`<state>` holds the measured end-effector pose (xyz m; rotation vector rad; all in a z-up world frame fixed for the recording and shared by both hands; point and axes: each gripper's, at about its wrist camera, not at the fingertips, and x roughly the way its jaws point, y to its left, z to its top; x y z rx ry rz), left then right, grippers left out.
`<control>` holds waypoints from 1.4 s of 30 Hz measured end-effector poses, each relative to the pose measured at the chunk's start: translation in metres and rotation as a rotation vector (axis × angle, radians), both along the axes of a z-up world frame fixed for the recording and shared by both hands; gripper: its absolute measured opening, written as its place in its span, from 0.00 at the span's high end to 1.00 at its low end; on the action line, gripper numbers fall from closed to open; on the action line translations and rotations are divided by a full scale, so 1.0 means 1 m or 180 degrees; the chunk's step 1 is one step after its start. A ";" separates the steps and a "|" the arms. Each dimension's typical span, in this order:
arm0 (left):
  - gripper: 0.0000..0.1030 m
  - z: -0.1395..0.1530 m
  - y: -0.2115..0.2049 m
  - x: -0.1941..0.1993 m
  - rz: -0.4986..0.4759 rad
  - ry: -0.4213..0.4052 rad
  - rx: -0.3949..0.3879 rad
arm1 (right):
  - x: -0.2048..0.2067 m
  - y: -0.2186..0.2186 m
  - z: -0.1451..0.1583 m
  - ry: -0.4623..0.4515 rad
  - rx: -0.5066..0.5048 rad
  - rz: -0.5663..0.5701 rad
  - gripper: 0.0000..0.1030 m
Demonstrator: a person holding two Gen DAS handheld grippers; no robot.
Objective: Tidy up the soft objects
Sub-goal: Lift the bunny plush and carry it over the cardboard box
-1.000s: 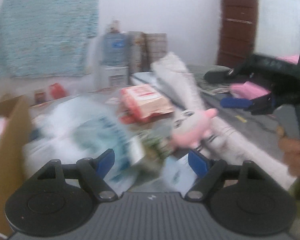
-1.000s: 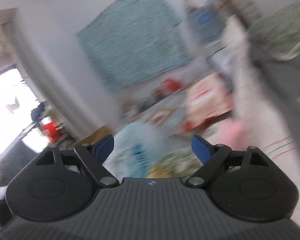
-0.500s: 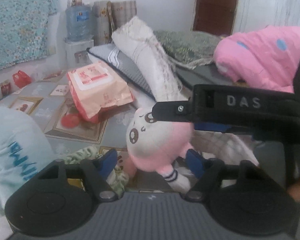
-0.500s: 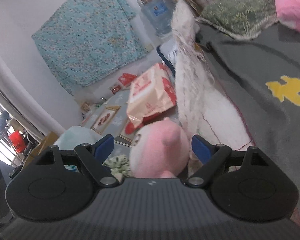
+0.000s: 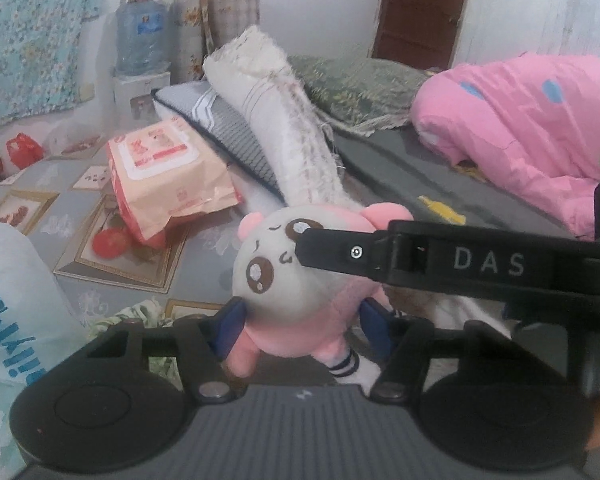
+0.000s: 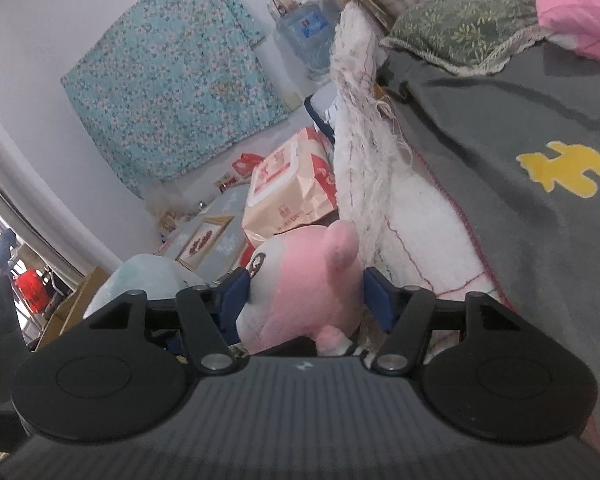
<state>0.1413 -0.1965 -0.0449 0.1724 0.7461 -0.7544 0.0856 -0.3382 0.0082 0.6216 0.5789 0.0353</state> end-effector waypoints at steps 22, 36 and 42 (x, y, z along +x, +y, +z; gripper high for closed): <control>0.33 0.085 0.087 -0.104 0.0120 -0.0638 -0.0679 | -0.122 0.076 0.099 -0.0818 -0.0249 0.0022 0.41; 0.32 0.117 0.190 -0.114 0.1001 -0.0954 -0.0612 | -0.093 0.162 0.135 -0.0980 0.0169 0.0915 0.39; 0.32 0.133 0.254 -0.083 0.1516 -0.0839 -0.0389 | -0.031 0.221 0.142 -0.0801 0.0602 0.1554 0.39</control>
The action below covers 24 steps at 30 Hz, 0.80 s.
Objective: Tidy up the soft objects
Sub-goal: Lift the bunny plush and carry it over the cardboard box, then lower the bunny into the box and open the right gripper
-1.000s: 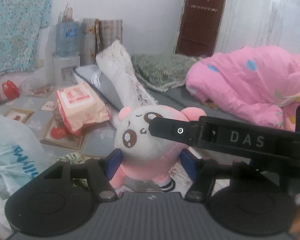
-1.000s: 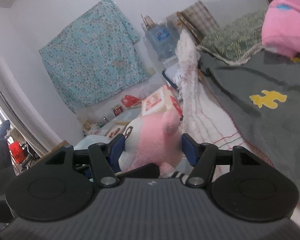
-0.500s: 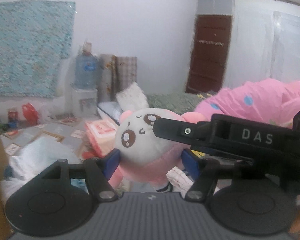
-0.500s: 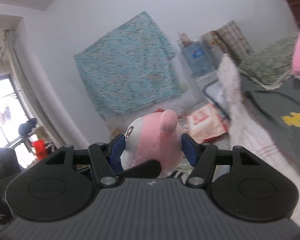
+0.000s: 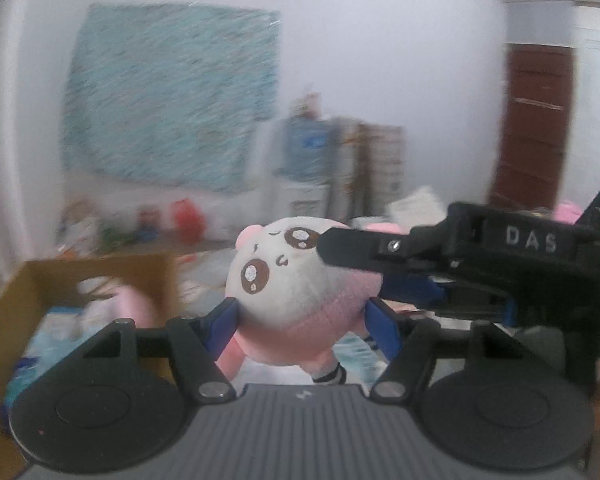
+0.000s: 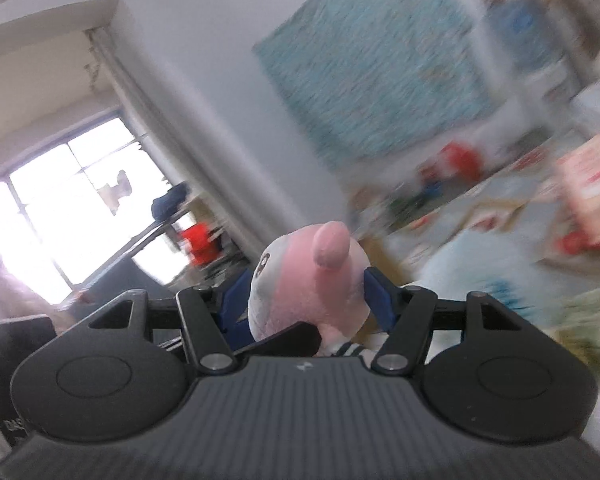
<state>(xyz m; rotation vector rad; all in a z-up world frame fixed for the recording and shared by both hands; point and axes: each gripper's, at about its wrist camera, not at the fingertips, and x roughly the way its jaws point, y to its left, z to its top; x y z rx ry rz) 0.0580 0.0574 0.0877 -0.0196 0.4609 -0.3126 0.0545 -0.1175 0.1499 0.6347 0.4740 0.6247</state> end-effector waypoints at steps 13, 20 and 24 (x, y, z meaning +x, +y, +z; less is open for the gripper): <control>0.32 -0.042 0.122 0.100 0.0724 0.0786 -0.0004 | 0.124 0.154 -0.045 0.0812 0.0106 0.0808 0.39; 0.33 -0.075 0.129 0.131 0.0790 0.1056 0.0113 | 0.159 0.167 -0.063 0.0894 -0.0134 0.0698 0.35; 0.33 -0.091 0.126 0.141 0.0783 0.1209 0.0183 | 0.167 0.152 -0.064 0.0831 -0.0149 0.0604 0.32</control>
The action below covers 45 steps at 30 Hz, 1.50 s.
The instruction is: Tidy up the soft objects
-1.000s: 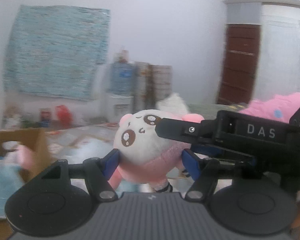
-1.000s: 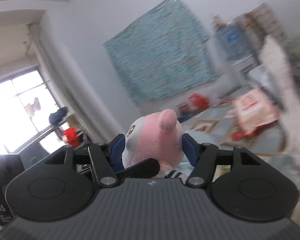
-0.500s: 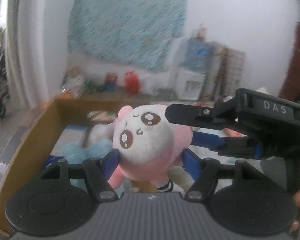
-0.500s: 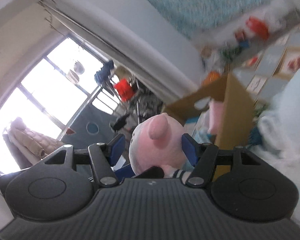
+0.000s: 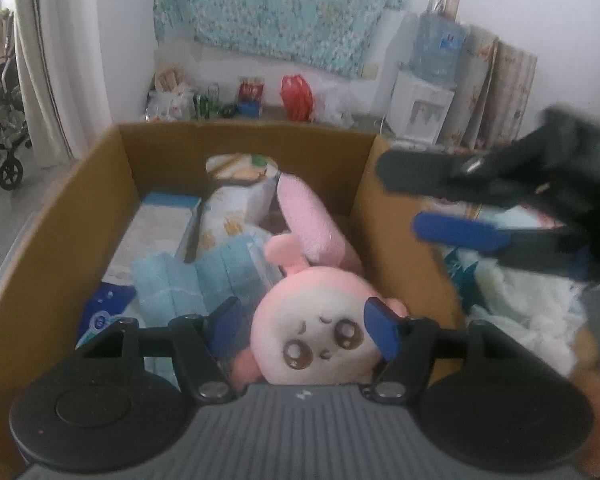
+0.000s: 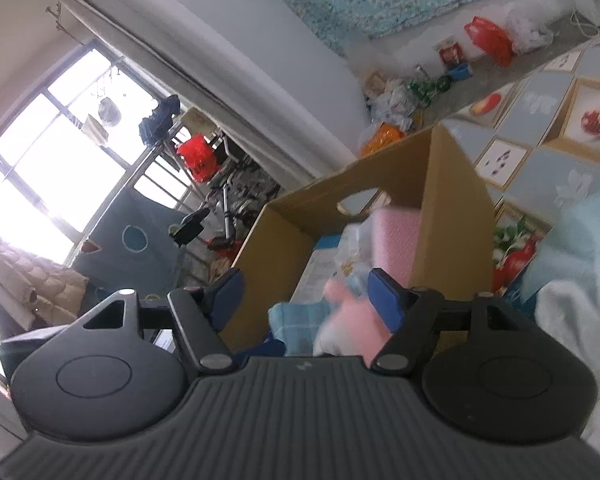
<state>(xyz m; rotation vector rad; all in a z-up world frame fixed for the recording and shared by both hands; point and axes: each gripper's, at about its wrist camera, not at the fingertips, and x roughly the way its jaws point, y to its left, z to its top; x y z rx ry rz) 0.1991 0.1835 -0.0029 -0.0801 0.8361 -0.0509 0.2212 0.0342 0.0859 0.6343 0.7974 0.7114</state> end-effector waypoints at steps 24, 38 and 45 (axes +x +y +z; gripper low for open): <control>0.10 0.074 -0.044 -0.189 -0.0766 -0.1086 -0.0246 | -0.144 -0.180 0.030 -0.0212 0.0349 -0.0153 0.13; 0.15 -0.045 -0.145 -0.216 -0.1337 -0.0306 -0.0201 | -0.190 -0.172 -0.061 0.0467 0.0024 0.0192 0.21; 0.23 -0.073 -0.152 -0.190 -0.0901 -0.0260 -0.0015 | -0.177 -0.162 -0.077 0.0559 -0.0201 0.0200 0.36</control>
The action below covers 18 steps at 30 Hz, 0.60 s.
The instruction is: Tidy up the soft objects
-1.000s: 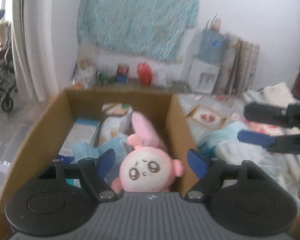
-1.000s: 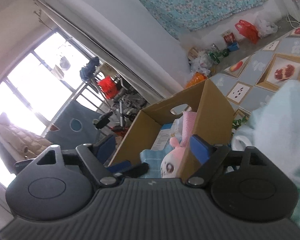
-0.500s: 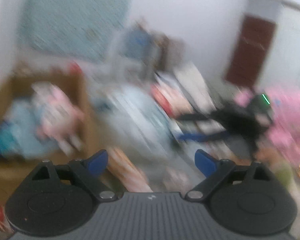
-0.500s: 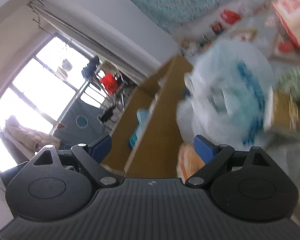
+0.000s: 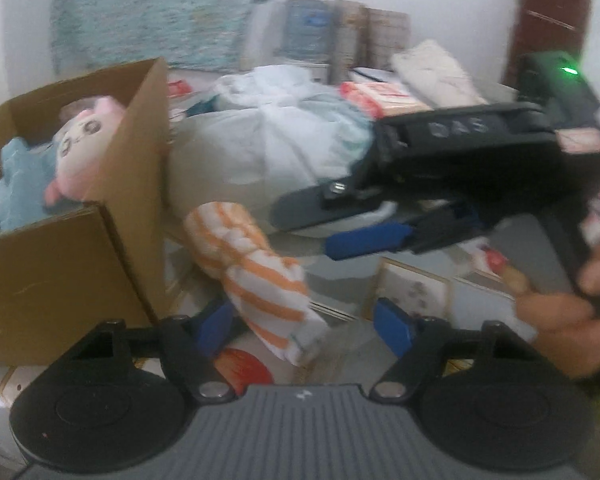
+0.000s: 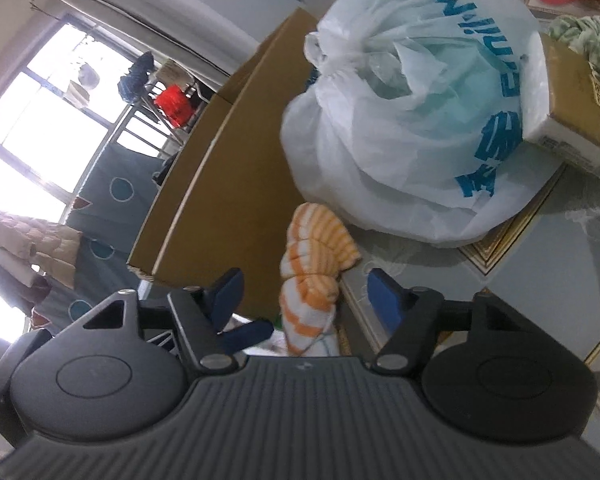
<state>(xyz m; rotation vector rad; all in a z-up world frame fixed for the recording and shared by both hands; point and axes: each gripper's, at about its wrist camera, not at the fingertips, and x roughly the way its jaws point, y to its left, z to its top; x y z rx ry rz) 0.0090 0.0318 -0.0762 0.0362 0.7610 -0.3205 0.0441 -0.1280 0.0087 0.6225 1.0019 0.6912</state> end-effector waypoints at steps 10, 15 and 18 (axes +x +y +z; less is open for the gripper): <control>0.39 -0.014 0.001 0.025 0.0320 0.0190 -0.0143 | 0.025 0.018 -0.019 0.0184 -0.0044 0.0078 0.47; 0.47 -0.018 0.001 0.025 0.0352 0.0166 -0.0154 | 0.028 0.018 -0.030 0.0289 0.0072 0.0032 0.50; 0.51 -0.017 -0.002 0.023 0.0287 0.0134 -0.0133 | 0.026 0.013 -0.035 0.0360 0.0191 -0.0016 0.55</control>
